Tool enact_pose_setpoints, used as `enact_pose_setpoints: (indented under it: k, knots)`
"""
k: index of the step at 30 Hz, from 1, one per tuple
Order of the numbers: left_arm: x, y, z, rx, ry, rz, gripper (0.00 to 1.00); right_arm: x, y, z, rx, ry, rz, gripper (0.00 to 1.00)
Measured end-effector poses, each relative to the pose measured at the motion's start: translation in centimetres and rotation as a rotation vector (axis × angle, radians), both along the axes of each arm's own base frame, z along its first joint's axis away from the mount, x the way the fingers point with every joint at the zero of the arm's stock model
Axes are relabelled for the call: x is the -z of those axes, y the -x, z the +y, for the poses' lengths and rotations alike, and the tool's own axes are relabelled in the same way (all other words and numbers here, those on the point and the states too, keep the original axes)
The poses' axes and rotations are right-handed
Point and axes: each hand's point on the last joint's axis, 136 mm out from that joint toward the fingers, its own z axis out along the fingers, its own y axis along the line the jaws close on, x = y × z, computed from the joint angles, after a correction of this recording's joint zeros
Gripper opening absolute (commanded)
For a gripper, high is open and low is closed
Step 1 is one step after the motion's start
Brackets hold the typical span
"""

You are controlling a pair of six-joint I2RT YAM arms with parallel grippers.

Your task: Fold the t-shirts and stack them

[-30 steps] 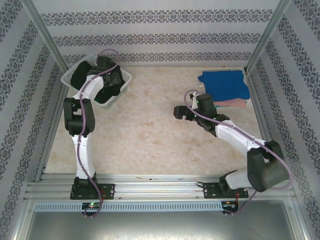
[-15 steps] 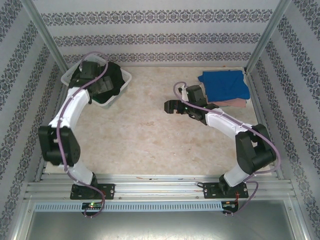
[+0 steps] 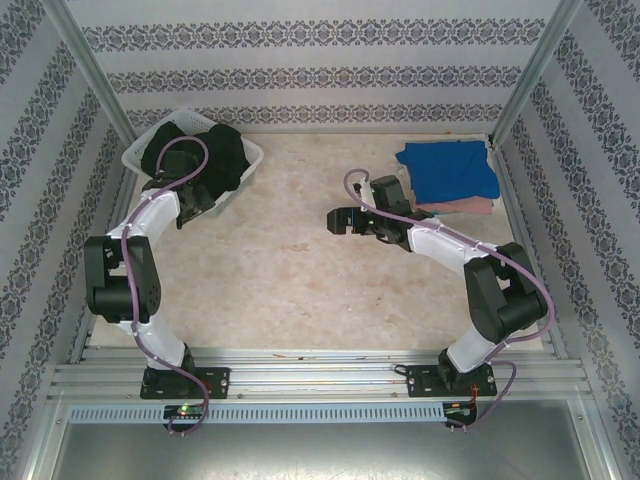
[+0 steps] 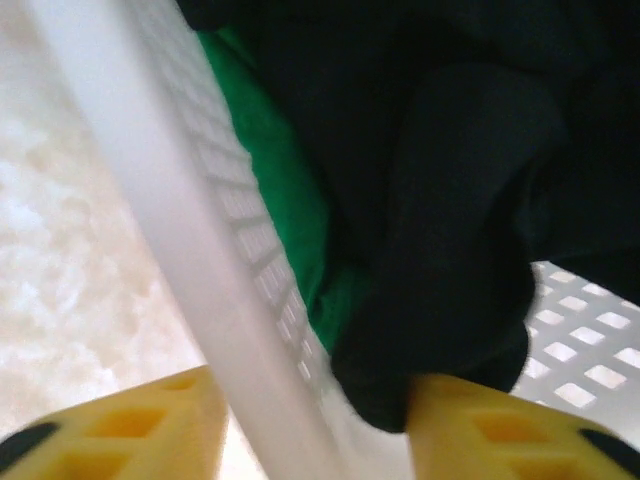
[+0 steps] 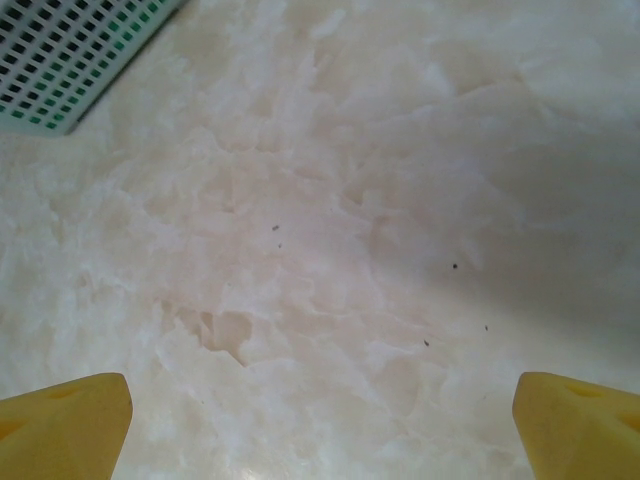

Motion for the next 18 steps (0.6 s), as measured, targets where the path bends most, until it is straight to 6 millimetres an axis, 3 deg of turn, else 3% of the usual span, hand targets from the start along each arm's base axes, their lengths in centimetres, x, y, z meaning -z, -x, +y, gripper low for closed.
enact_pose_setpoints:
  k: [5, 9, 13, 18]
  knots:
    - [0.0, 0.1, 1.2, -0.003, 0.044, -0.007, 0.24, 0.5, 0.6, -0.3, 0.002, 0.006, 0.011, 0.98]
    - [0.1, 1.2, 3.6, -0.031, 0.049, 0.014, 0.19, 0.5, 0.6, -0.3, 0.004, 0.008, 0.011, 0.98]
    - [0.1, 3.3, 5.8, -0.04, 0.025, 0.05, 0.42, 0.5, 0.6, -0.3, 0.004, 0.006, 0.015, 0.98]
    - [-2.3, 5.7, 7.8, -0.069, -0.03, 0.081, 0.47, 0.2, 0.4, -0.2, -0.001, 0.004, 0.01, 0.98]
